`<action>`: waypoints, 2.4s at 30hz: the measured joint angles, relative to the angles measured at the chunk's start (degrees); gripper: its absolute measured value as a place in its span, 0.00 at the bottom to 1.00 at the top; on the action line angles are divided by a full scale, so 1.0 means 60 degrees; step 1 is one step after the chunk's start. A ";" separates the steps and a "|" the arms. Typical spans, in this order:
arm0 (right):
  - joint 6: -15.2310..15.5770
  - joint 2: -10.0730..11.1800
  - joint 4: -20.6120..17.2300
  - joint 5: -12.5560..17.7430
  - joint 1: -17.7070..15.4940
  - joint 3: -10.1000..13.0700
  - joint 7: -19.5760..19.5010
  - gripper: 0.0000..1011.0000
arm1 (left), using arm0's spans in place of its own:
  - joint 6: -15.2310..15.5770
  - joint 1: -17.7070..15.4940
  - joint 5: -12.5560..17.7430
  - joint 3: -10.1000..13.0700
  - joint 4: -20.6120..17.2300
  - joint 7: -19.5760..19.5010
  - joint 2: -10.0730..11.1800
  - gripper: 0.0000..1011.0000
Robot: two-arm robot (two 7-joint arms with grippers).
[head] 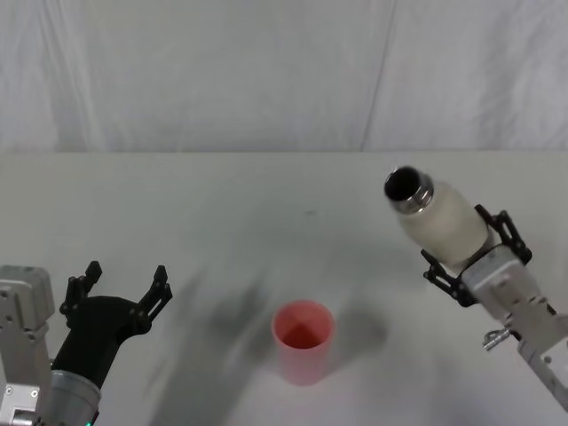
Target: Grasp the thermos with one hand and pour water into the cup lid.
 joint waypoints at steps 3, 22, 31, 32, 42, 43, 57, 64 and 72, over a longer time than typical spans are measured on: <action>-0.0073 0.0055 -0.0060 -0.0424 -0.0098 -0.0073 -0.0077 0.94 | 0.0000 0.0000 0.0000 0.0001 0.0000 0.0000 0.0000 0.99; -0.0452 0.0298 0.0566 -0.3840 -0.0260 -0.0885 -0.1328 0.94 | 0.0000 0.0000 0.0000 0.0001 0.0000 0.0000 0.0000 0.99; -0.0447 0.0327 0.0974 -0.4631 -0.0086 -0.1086 -0.1865 0.94 | 0.0000 0.0000 0.0000 0.0001 0.0000 0.0001 0.0000 0.99; -0.0444 0.0328 0.0993 -0.4674 -0.0074 -0.1099 -0.1903 0.94 | 0.0000 0.0000 0.0000 0.0001 0.0000 0.0001 0.0000 0.99; -0.0437 0.0407 0.1104 -0.5127 0.0086 -0.1286 -0.2226 0.94 | 0.0000 0.0000 0.0000 0.0001 0.0000 0.0000 0.0000 0.99; -0.0447 0.0422 0.1102 -0.5145 0.0098 -0.1300 -0.2227 0.94 | 0.0000 0.0000 0.0000 0.0001 0.0000 0.0000 0.0000 0.99; -0.0481 0.0873 0.0713 -0.5454 0.0291 -0.1573 -0.1899 0.94 | 0.0000 0.0000 0.0000 0.0001 0.0000 0.0001 0.0000 0.99; -0.0398 0.0999 0.0661 -0.5579 0.0377 -0.1639 -0.1865 0.94 | 0.0000 0.0000 0.0000 0.0001 0.0000 0.0001 0.0000 0.99; -0.0341 0.1045 0.0766 -0.5674 0.0556 -0.1741 -0.1828 0.94 | 0.0000 0.0000 0.0000 0.0001 0.0000 0.0000 0.0000 0.99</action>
